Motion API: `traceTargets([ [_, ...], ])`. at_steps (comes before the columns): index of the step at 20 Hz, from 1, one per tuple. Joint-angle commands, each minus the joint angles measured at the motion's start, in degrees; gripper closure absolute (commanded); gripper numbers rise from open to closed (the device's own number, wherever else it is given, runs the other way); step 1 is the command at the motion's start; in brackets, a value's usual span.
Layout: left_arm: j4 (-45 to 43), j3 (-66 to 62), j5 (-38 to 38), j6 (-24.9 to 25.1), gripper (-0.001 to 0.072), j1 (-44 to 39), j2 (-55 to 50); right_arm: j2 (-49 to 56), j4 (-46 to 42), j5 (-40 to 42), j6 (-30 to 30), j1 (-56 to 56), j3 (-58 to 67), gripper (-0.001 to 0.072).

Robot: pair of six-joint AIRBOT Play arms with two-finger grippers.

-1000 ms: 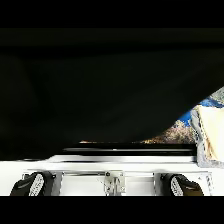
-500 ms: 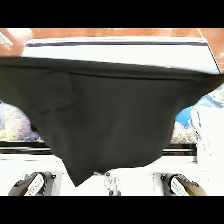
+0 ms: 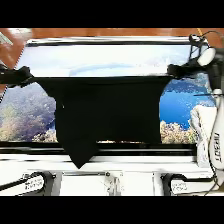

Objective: Fold the shirts.

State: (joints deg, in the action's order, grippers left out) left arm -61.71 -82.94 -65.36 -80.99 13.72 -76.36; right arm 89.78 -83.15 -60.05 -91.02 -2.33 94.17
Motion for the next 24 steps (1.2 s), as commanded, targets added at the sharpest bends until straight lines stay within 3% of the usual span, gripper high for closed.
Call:
traceTargets([
  [1, 0.8, 1.2, 13.8, 0.3, 0.0666, -1.6, -8.2, 7.1, 2.1, 20.3, -6.4, 1.8, -0.3, 0.0655],
  [6, 0.8, 1.2, 21.1, 0.3, 0.0666, -3.7, -16.3, 13.9, 7.9, 26.3, -6.4, 1.8, -0.3, 0.0655],
  [11, 0.8, 1.1, 21.4, 0.3, 0.0666, -6.0, -21.5, 18.1, 13.3, 24.1, -6.4, 1.8, -0.3, 0.0655],
  [13, 0.5, 0.4, 17.4, 3.6, 0.0667, -5.8, -20.8, 17.1, 12.5, 18.6, -5.6, 1.4, 0.0, 0.0654],
  [18, -9.9, -3.7, -8.1, 5.5, 0.0666, -4.4, -20.3, 13.7, 7.4, -8.3, -4.0, -1.6, 0.8, 0.0655],
  [21, -10.4, -1.8, -10.8, 4.2, 0.0666, -4.8, -20.4, 15.4, 7.4, -16.5, -3.4, -1.5, 0.8, 0.0655],
  [24, -10.3, -0.3, -11.3, 0.6, 0.0666, -5.3, -21.2, 17.5, 7.8, -16.9, -4.7, -0.2, 0.8, 0.0655],
])
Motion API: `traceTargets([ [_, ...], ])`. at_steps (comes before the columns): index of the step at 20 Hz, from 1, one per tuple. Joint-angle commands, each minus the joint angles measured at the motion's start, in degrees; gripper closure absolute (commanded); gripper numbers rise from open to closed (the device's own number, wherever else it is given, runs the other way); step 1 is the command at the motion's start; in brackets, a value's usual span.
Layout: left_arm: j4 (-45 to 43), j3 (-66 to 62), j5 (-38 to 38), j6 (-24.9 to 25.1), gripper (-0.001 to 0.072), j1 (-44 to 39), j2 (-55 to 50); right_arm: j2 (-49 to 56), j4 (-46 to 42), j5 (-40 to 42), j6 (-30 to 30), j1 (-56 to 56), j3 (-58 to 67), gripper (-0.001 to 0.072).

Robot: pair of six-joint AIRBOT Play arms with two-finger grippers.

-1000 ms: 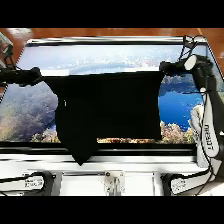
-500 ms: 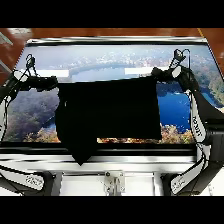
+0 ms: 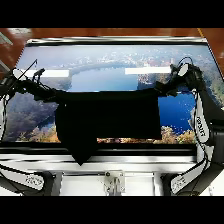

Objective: Fold the shirts.

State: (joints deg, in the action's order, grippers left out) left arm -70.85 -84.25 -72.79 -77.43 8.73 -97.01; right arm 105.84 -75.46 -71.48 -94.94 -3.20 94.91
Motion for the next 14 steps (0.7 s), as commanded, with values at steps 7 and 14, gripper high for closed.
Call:
traceTargets([
  [7, -1.6, -0.7, -11.2, -9.1, 0.0116, 0.3, -1.7, -1.5, 0.2, -5.4, 2.2, 0.8, 0.2, 0.0144],
  [14, -0.9, 11.3, -17.0, -4.2, 0.008, 9.9, 15.7, -16.7, -6.9, -22.5, 9.3, -15.2, -4.7, 0.0144],
])
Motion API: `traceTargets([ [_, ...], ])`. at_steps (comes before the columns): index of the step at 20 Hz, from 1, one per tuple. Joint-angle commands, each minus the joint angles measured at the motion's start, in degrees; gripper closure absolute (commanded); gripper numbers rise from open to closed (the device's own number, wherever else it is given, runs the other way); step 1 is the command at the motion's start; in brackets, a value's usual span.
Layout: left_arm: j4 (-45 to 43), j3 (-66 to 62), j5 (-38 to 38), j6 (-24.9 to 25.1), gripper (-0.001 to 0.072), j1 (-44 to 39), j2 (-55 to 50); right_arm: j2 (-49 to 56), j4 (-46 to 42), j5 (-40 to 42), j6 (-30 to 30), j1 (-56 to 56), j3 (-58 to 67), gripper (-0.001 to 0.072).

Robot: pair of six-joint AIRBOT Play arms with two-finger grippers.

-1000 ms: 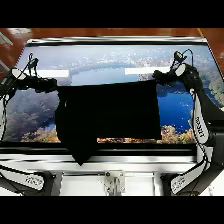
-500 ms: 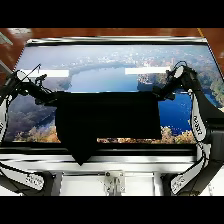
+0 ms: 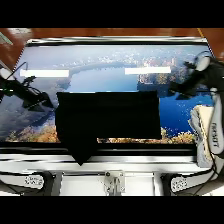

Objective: Fold the shirts.

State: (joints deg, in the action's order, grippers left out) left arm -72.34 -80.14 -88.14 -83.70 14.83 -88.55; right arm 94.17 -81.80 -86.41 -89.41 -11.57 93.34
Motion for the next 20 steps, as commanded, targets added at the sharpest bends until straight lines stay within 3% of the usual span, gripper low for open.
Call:
traceTargets([
  [1, 2.1, 14.2, 0.1, 2.1, 0.0031, 5.6, 10.8, -7.1, 2.7, -6.8, 5.0, -10.3, -7.2, 0.0144],
  [4, 11.8, 38.9, 11.5, 4.6, 0.0031, 10.1, 21.9, -12.7, 13.4, 1.6, 7.5, -17.4, -19.3, 0.0144],
  [7, 14.3, 53.2, 21.6, 4.5, 0.0031, 11.1, 27.6, -14.4, 16.4, 6.1, 7.6, -18.7, -24.1, 0.0144],
  [11, 18.6, 58.3, 28.3, 5.3, 0.0033, 11.1, 26.7, -14.3, 16.9, 8.8, 7.6, -16.4, -24.3, 0.0144],
  [14, 25.2, 59.1, 30.2, 8.5, 0.005, 11.1, 25.5, -14.3, 16.8, 9.5, 7.6, -14.4, -24.3, 0.0145],
  [18, 28.4, 59.3, 32.5, 8.7, 0.0066, 7.4, 23.9, -14.3, 16.7, 9.9, 7.1, -13.6, -24.3, 0.0144],
  [20, 28.7, 59.3, 32.5, 8.7, 0.0219, 4.5, 22.7, -14.3, 16.7, 9.7, 7.1, -13.6, -24.7, 0.0117],
])
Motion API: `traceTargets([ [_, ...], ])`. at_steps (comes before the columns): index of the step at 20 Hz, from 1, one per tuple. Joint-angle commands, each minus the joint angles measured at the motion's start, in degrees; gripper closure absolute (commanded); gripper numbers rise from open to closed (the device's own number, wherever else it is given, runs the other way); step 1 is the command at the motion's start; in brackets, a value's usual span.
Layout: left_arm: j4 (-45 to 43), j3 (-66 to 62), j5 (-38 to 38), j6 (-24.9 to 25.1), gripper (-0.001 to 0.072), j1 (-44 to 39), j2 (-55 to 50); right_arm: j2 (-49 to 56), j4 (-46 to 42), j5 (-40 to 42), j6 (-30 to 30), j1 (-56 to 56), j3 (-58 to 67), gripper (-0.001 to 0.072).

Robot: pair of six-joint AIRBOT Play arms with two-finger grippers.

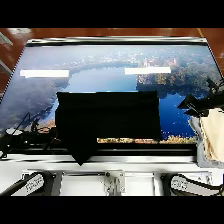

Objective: Fold the shirts.

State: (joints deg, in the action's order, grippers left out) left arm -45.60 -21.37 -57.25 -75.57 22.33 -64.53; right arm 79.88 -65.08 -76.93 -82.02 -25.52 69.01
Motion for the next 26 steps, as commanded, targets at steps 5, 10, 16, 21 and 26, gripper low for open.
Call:
traceTargets([
  [5, 2.2, -0.1, -1.6, 4.5, 0.0654, -3.7, -2.1, 0.0, -1.3, -0.8, 0.1, 0.3, -7.9, 0.0067],
  [10, 2.1, -2.8, -8.5, 10.4, 0.0666, 0.1, -2.1, 0.0, -1.6, 0.3, 1.8, 1.4, -15.9, 0.0067],
  [16, 2.1, -5.9, -10.4, 10.4, 0.0666, 0.6, -2.1, 0.2, -0.3, 8.8, 1.2, 7.3, -22.9, 0.0067],
  [21, 2.2, -7.0, -12.1, 10.4, 0.0666, 0.6, -2.1, 4.2, 4.8, 8.1, 0.9, 8.6, -22.9, 0.0068],
  [26, 2.2, -8.3, -12.3, 10.4, 0.0666, 0.6, -2.1, 5.3, 4.6, 11.2, 0.2, 15.8, -22.8, 0.0467],
])
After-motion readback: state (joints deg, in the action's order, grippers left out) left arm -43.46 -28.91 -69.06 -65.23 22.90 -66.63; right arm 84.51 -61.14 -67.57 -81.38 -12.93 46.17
